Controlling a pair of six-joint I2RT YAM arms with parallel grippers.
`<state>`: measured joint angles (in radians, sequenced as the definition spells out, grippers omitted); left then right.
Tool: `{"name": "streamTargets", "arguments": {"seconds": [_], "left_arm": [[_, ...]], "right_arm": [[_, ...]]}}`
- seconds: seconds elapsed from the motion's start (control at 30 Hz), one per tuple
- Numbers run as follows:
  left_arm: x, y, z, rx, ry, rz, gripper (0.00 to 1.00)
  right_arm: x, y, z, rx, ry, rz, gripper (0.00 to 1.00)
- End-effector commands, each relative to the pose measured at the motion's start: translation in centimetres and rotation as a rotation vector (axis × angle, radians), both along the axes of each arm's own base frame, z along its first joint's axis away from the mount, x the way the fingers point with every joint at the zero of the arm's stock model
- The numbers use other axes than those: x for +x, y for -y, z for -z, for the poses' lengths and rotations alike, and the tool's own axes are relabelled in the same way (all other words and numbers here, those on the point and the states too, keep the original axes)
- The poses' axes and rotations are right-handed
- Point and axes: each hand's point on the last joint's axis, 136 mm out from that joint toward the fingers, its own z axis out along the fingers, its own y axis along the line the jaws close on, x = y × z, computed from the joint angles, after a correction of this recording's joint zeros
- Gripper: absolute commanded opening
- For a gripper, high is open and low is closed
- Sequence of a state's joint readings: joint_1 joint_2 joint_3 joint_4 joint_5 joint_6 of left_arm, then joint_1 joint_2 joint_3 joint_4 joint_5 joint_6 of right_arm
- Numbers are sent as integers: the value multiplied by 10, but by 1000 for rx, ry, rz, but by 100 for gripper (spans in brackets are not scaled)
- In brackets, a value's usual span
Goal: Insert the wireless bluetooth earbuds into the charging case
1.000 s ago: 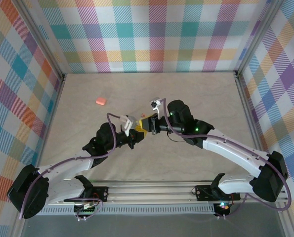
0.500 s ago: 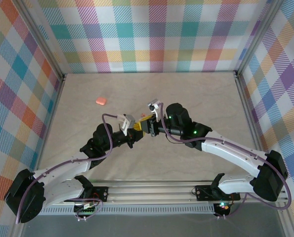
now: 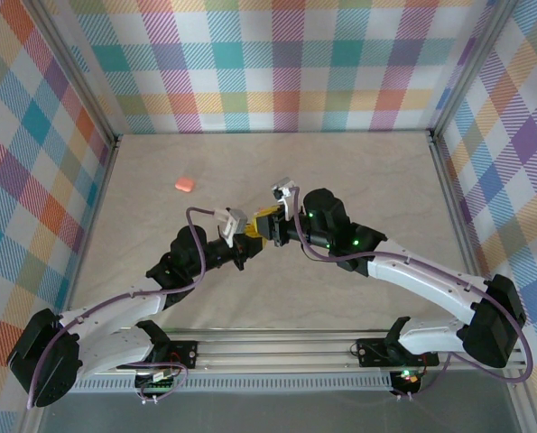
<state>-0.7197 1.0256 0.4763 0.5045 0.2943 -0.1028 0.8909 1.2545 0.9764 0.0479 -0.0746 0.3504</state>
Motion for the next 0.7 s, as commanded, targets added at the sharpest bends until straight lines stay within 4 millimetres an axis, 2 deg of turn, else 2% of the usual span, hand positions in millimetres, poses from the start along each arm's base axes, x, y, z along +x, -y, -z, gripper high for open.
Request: {"name": "streamTargets", "arguments": {"seconds": [0.0,0.27,0.67], "left_arm": [[1,5,-37,-76,71,1,0],[1,3,-39,-77,72,-12,0],[2,0,-38,-74,77,-25,0]], "right_arm": [[3,1,-10,34,13,24,21],[2,5,-8,41,-21,43,21],[-2,4,-23,113,-95,50,21]]}}
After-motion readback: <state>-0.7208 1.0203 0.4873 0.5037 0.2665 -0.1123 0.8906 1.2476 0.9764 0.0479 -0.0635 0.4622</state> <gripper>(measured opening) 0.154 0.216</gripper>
